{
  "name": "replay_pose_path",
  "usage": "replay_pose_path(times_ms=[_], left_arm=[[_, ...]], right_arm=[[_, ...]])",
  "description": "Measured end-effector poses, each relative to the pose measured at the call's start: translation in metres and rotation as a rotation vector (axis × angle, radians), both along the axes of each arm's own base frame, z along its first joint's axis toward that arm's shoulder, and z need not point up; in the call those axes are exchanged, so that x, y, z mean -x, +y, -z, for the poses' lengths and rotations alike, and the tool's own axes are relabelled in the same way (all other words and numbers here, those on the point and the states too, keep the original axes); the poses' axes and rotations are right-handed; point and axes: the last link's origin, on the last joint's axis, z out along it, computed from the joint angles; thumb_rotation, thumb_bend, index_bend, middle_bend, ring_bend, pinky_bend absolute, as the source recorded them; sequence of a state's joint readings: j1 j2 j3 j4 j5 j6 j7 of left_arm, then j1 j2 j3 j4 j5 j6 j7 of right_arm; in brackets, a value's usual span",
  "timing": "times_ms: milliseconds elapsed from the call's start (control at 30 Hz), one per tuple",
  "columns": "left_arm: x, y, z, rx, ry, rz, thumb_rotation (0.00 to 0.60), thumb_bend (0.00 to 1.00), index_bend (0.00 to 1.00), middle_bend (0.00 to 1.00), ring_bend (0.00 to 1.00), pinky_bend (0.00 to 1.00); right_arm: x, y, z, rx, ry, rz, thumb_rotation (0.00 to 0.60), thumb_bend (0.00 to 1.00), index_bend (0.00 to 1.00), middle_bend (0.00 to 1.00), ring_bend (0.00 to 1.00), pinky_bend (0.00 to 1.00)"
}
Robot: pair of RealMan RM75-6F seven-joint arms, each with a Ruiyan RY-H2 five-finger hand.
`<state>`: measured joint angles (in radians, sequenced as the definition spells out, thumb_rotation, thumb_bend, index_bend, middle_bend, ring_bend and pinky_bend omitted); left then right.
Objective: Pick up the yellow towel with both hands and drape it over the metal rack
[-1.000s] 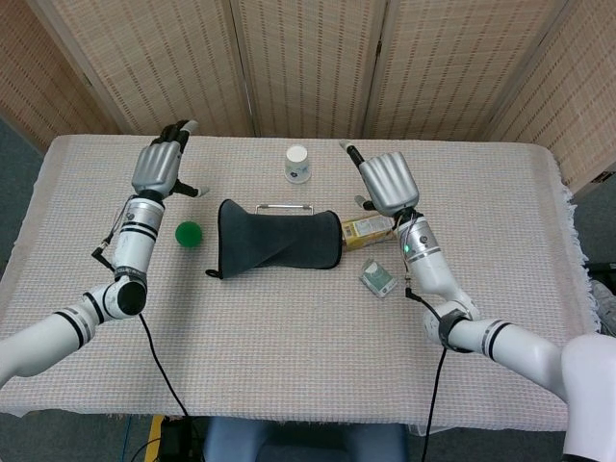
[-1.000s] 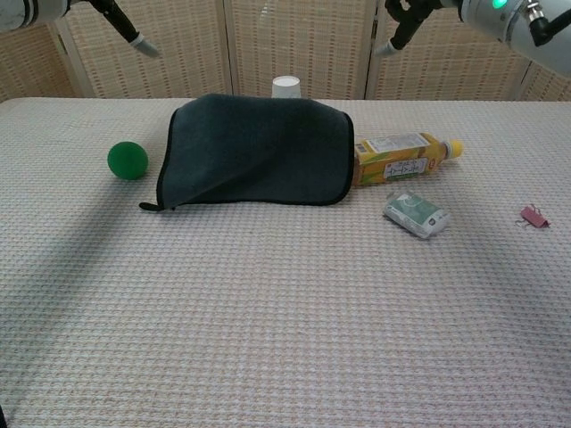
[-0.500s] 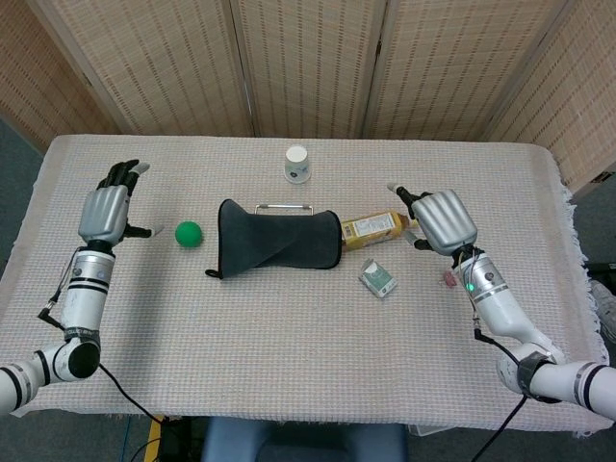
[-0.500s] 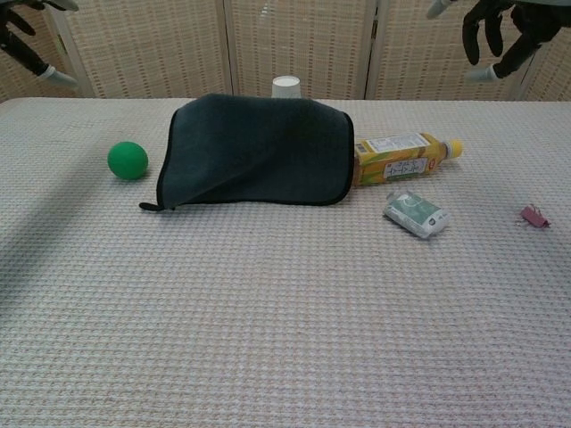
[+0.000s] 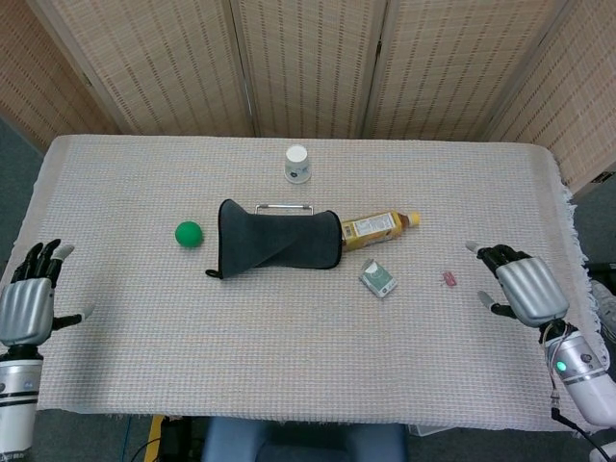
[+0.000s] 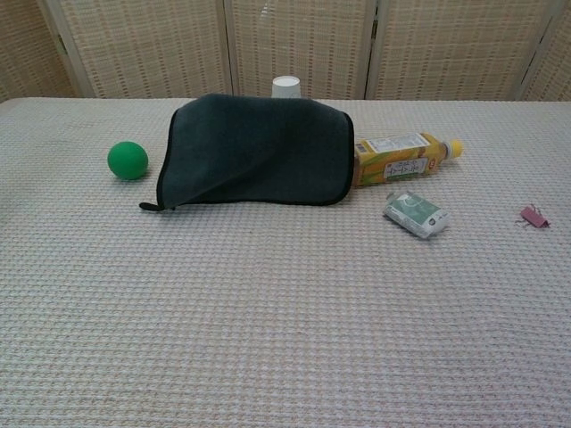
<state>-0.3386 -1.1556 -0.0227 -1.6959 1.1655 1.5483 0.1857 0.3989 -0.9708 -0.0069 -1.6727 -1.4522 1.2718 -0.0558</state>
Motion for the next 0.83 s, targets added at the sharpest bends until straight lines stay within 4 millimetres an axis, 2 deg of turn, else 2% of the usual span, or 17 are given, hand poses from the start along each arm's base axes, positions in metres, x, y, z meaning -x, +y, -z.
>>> replay_pose_path(times_ms=[200,333,533,833], left_arm=[[0.009,-0.048,0.001,-0.042,0.037,-0.014,0.600,0.07,0.20,0.12,0.02,0.22],[0.008,-0.068,0.008,-0.052,0.035,-0.018,0.600,0.07,0.20,0.12,0.02,0.22],[0.003,-0.071,0.012,-0.048,0.047,-0.004,0.600,0.07,0.20,0.12,0.02,0.22],[-0.002,-0.055,0.011,-0.056,0.049,0.026,0.600,0.07,0.21,0.12,0.02,0.22]], right_arm=[[0.017,0.035,-0.015,0.087,-0.026,0.024,0.600,0.31,0.14,0.28,0.25,0.42],[0.028,0.058,-0.021,0.157,-0.049,0.037,0.600,0.32,0.14,0.28,0.25,0.42],[0.043,0.076,-0.014,0.185,-0.074,0.070,0.600,0.32,0.14,0.28,0.25,0.42],[0.053,0.086,-0.012,0.236,-0.095,0.076,0.600,0.32,0.14,0.28,0.25,0.42]])
